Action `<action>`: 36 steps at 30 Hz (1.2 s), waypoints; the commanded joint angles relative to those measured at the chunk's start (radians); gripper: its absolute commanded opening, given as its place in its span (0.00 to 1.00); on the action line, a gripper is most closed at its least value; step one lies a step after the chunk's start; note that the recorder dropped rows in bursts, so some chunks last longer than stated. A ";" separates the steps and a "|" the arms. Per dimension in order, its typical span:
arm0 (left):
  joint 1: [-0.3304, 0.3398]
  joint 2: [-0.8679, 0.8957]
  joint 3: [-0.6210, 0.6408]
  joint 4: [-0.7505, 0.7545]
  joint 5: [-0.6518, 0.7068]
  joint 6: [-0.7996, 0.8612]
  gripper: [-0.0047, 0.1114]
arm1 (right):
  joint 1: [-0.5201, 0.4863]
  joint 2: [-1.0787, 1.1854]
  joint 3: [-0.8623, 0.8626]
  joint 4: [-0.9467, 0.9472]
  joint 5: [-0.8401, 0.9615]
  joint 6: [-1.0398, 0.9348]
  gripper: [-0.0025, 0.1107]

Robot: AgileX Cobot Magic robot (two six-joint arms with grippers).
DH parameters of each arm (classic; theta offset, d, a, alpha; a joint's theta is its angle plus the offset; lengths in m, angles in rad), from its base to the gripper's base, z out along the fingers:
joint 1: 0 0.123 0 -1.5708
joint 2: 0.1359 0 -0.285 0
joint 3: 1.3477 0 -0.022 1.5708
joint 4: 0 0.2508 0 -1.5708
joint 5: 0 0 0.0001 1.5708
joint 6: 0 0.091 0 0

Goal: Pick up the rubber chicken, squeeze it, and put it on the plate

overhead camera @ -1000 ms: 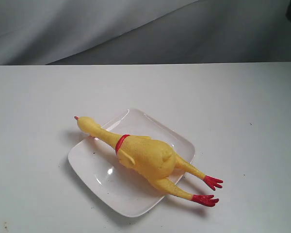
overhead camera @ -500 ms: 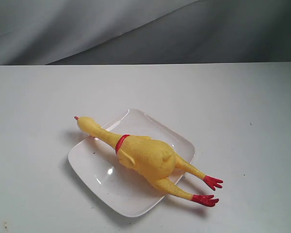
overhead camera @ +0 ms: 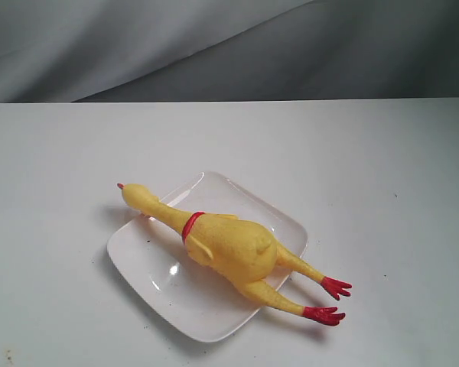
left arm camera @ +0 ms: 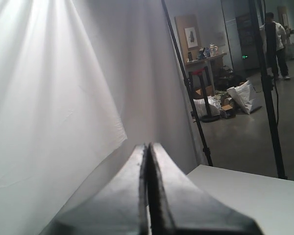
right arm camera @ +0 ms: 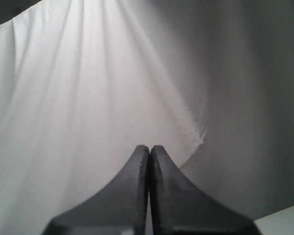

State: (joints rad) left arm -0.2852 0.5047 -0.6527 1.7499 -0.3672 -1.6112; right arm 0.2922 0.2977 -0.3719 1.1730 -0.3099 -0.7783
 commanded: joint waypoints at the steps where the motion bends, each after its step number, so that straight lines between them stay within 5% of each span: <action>1: -0.005 -0.004 -0.002 -0.006 0.001 -0.005 0.05 | -0.138 -0.106 0.106 -0.207 0.180 0.193 0.02; 11: -0.005 -0.004 -0.002 -0.006 0.001 -0.005 0.05 | -0.327 -0.283 0.165 -0.280 0.386 0.223 0.02; 20: -0.005 -0.004 -0.002 -0.006 0.001 -0.005 0.05 | -0.362 -0.298 0.165 -0.964 0.538 0.810 0.02; 36: -0.005 -0.004 -0.002 -0.006 0.001 -0.005 0.05 | -0.362 -0.298 0.252 -1.069 0.617 0.693 0.02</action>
State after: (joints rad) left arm -0.2852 0.5047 -0.6527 1.7499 -0.3672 -1.6112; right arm -0.0638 0.0050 -0.1667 0.1207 0.3155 -0.0858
